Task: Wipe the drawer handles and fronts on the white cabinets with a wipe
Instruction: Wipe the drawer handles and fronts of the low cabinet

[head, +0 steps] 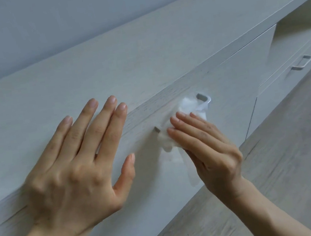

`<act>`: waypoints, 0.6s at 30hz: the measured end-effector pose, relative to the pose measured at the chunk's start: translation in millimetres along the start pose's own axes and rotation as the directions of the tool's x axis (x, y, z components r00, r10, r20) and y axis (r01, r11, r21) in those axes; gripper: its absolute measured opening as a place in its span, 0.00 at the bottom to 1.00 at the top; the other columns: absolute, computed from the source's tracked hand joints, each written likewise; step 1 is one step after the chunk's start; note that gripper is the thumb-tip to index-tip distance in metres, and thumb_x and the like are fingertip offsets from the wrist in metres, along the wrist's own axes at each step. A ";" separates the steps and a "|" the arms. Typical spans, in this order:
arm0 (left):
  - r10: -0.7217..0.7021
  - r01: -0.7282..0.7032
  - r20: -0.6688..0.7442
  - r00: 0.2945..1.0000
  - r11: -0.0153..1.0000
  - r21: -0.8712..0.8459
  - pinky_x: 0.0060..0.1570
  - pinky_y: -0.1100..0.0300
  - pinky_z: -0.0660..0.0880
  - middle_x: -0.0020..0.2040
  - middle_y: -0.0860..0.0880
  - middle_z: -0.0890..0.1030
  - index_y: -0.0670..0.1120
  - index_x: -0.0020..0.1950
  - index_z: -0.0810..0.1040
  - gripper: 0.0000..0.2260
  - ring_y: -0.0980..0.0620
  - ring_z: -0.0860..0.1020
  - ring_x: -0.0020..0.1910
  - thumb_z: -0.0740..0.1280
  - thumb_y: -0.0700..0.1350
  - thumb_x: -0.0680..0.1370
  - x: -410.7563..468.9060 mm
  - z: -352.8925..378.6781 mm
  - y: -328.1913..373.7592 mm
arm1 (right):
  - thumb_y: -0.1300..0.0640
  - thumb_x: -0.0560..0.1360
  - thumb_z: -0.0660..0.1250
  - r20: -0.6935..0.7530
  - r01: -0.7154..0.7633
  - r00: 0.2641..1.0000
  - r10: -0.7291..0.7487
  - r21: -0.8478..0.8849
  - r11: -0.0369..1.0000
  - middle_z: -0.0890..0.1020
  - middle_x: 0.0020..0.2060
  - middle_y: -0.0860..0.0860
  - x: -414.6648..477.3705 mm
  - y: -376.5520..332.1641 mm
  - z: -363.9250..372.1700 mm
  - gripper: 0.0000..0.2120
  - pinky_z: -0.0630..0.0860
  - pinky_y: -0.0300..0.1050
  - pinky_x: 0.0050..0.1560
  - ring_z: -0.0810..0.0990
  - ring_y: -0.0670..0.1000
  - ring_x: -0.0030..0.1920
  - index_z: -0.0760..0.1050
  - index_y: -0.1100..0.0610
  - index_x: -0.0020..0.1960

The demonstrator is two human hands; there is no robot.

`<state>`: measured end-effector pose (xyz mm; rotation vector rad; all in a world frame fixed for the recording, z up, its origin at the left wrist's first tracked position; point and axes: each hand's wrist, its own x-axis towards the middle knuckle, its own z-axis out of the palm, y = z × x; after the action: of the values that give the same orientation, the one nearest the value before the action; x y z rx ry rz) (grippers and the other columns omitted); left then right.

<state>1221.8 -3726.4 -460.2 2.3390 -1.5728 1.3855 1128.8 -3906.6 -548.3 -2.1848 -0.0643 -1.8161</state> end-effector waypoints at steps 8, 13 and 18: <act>0.001 0.096 0.219 0.976 0.896 -0.433 0.69 0.48 0.61 0.73 0.43 0.67 0.40 0.72 0.67 0.26 0.46 0.64 0.72 0.57 0.50 0.77 109.9 -47.7 48.8 | 0.55 0.74 0.69 -0.111 -0.729 0.685 0.721 -0.090 0.679 0.83 0.47 0.41 110.8 22.4 -134.2 0.08 0.74 0.25 0.49 0.81 0.38 0.48 0.80 0.49 0.53; 0.077 0.145 0.414 0.907 0.866 -0.479 0.70 0.51 0.57 0.73 0.42 0.68 0.40 0.71 0.70 0.24 0.46 0.63 0.72 0.50 0.51 0.81 196.2 -67.8 90.7 | 0.57 0.75 0.69 -0.113 -0.965 0.262 0.958 -0.031 0.260 0.82 0.41 0.32 199.8 61.2 -215.4 0.13 0.72 0.24 0.41 0.80 0.36 0.41 0.80 0.37 0.44; 0.122 0.113 0.455 0.882 0.883 -0.455 0.70 0.50 0.55 0.71 0.42 0.69 0.41 0.70 0.66 0.24 0.45 0.59 0.73 0.53 0.50 0.77 242.8 -58.8 133.1 | 0.54 0.78 0.66 -0.149 -0.990 0.095 0.984 -0.118 0.078 0.82 0.38 0.40 257.5 137.9 -265.4 0.06 0.69 0.22 0.35 0.78 0.35 0.39 0.82 0.48 0.47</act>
<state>1110.3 -3947.6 -323.4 2.4418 -1.7548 0.3410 957.9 -4145.8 -285.0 -1.4192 1.3684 -0.9268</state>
